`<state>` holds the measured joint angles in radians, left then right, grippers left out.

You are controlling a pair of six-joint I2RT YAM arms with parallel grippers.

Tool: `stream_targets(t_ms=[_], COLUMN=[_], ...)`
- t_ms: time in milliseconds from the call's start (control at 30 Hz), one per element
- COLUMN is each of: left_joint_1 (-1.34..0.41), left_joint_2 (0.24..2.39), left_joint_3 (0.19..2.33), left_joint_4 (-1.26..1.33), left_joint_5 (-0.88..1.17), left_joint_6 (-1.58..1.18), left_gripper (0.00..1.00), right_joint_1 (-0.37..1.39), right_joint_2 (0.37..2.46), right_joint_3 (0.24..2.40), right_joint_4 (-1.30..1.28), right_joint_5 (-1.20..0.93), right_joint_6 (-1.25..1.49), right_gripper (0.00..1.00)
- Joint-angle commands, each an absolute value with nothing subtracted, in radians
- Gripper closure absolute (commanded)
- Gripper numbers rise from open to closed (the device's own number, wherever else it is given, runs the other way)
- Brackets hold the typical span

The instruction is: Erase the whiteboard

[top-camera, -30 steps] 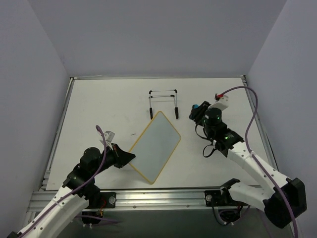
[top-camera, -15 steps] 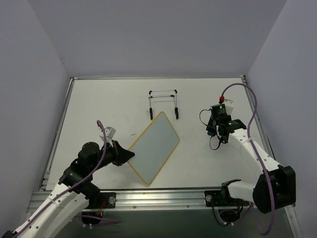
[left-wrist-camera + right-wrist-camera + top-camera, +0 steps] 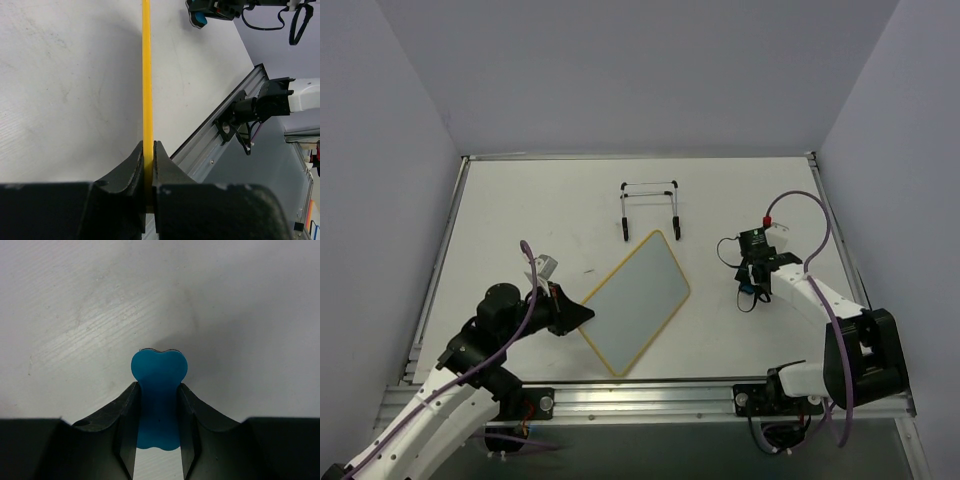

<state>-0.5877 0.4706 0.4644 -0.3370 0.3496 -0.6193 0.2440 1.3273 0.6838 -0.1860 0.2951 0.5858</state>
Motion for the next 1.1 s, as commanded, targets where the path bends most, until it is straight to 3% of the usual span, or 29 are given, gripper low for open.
stream_targets(t_ms=[0, 333, 467, 600, 867, 1067], left_joint_1=[-0.591, -0.592, -0.591, -0.592, -0.591, -0.589], left_joint_2=[0.460, 0.463, 0.457, 0.446, 0.477, 0.624], left_joint_3=[0.558, 0.646, 0.667, 0.672, 0.719, 0.837], left_joint_4=[-0.227, -0.357, -0.391, -0.403, -0.416, -0.449], left_joint_5=[0.388, 0.322, 0.310, 0.308, 0.339, 0.419], left_joint_6=[-0.615, -0.555, -0.543, -0.537, -0.499, -0.411], left_gripper=[0.98, 0.98, 0.98, 0.98, 0.98, 0.98], right_joint_1=[0.235, 0.235, 0.235, 0.235, 0.236, 0.235], right_joint_2=[1.296, 1.333, 1.339, 1.313, 1.154, 1.002], right_joint_3=[0.669, 0.606, 0.623, 0.643, 0.698, 0.749], right_joint_4=[-0.141, -0.061, -0.083, -0.109, -0.207, -0.265], right_joint_5=[0.348, 0.331, 0.334, 0.339, 0.313, 0.259], right_joint_6=[0.630, 0.666, 0.664, 0.660, 0.627, 0.568], right_gripper=[0.91, 0.76, 0.55, 0.40, 0.37, 0.36])
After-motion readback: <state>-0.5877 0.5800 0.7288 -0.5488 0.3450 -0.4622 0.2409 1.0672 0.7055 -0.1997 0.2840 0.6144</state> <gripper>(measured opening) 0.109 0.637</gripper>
